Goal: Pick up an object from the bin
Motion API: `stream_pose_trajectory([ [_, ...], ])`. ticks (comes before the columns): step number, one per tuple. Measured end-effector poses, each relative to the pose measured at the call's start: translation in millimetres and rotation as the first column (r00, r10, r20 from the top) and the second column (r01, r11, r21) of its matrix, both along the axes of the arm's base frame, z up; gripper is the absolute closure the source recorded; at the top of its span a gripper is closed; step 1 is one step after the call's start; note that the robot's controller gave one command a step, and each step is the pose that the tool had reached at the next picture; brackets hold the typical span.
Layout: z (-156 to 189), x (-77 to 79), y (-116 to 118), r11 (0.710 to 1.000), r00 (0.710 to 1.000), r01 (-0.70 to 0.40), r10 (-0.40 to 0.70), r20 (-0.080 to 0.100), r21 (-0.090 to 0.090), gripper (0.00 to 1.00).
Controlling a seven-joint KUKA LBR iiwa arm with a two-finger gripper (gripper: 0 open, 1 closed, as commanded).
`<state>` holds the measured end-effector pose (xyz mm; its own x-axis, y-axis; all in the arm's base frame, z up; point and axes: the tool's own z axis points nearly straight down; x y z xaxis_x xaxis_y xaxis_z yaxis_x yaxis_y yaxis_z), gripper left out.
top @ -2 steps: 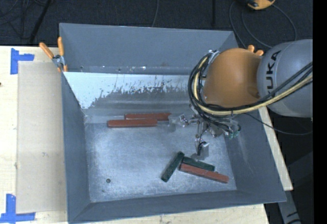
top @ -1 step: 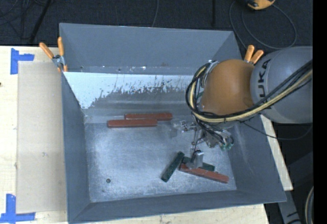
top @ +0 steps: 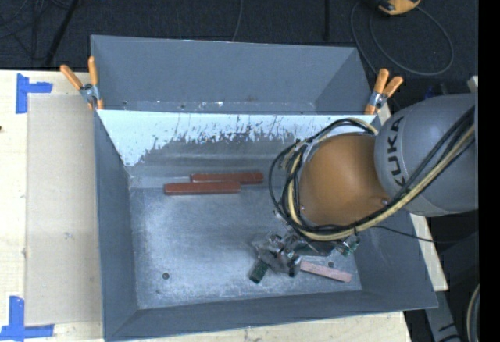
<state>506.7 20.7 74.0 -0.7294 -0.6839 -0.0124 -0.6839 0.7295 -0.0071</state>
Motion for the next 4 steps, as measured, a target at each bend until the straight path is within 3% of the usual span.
stream_pose_trajectory([
  [1,0,-0.1,0,1.0,1.0,0.002,-0.002,-0.001,0.0,1.0],
  [2,43,-1.7,7,1.0,1.0,0.003,-0.003,-0.021,-0.002,1.0],
  [3,49,-21.2,-7,0.999,0.999,-0.038,0.038,-0.019,-0.003,0.0],
  [4,50,-20.5,-7,0.999,0.999,-0.037,0.037,-0.017,-0.002,0.0],
])
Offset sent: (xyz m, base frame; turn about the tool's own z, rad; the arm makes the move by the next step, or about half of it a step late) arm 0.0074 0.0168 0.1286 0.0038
